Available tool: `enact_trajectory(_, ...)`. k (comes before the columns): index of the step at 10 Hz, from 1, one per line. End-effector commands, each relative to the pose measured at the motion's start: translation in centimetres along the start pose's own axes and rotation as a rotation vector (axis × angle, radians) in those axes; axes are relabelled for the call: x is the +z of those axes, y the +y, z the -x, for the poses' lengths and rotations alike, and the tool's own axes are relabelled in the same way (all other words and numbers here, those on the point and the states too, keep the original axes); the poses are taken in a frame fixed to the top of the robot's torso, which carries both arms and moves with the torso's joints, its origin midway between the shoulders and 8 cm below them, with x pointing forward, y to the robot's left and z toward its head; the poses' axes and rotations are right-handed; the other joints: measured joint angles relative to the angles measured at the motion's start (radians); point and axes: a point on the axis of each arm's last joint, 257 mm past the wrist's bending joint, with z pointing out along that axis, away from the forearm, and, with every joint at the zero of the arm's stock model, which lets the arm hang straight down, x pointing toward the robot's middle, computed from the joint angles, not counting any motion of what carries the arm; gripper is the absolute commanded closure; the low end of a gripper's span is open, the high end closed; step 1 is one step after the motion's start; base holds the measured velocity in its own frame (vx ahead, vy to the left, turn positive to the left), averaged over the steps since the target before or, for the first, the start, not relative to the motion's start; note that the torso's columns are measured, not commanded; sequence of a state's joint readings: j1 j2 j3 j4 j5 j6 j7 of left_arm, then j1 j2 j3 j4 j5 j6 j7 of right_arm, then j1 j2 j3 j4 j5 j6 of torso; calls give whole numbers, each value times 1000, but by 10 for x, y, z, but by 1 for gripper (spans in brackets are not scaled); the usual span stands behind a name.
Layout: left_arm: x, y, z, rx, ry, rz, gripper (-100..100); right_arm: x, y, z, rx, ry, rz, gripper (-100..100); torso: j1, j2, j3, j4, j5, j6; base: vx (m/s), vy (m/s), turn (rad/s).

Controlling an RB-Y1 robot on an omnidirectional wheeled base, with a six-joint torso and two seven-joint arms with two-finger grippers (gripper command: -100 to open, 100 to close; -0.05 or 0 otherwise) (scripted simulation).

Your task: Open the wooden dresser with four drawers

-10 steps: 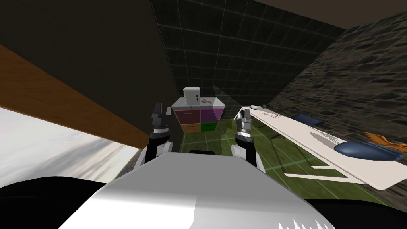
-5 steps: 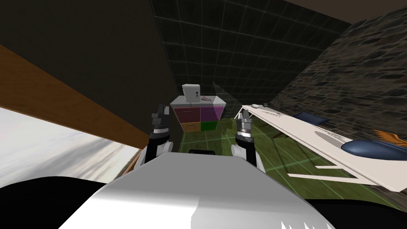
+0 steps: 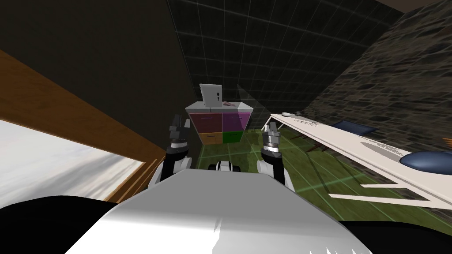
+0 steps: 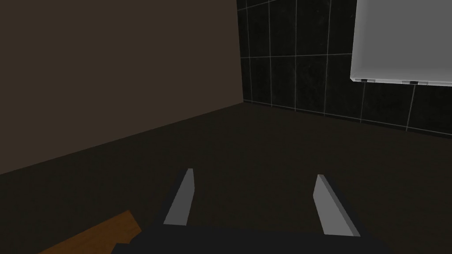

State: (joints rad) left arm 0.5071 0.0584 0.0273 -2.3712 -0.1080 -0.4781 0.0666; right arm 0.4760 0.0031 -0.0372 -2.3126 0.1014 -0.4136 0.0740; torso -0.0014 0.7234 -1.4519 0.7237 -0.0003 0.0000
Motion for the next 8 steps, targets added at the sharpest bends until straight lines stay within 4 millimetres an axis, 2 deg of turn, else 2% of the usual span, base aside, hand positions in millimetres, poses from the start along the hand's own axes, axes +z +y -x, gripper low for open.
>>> enact_trajectory(1, -3, 21, -8, 18, 52, 38, -100, 0, 0, 0, 0, 0, 0, 0, -1, 8, -21, 9, 0, 0, 103, -109, -1)
enact_trajectory(7, -13, 71, -10, 35, 77, 136, -100, 0, 0, 0, 0, 0, 0, 0, 1, 15, -24, 14, 0, 0, 112, -113, 0)
enact_trajectory(8, -17, 88, -10, 39, 79, 171, -100, 0, 0, 0, 0, 0, 0, 0, 1, 14, -24, 14, 0, 0, 151, -135, -3)
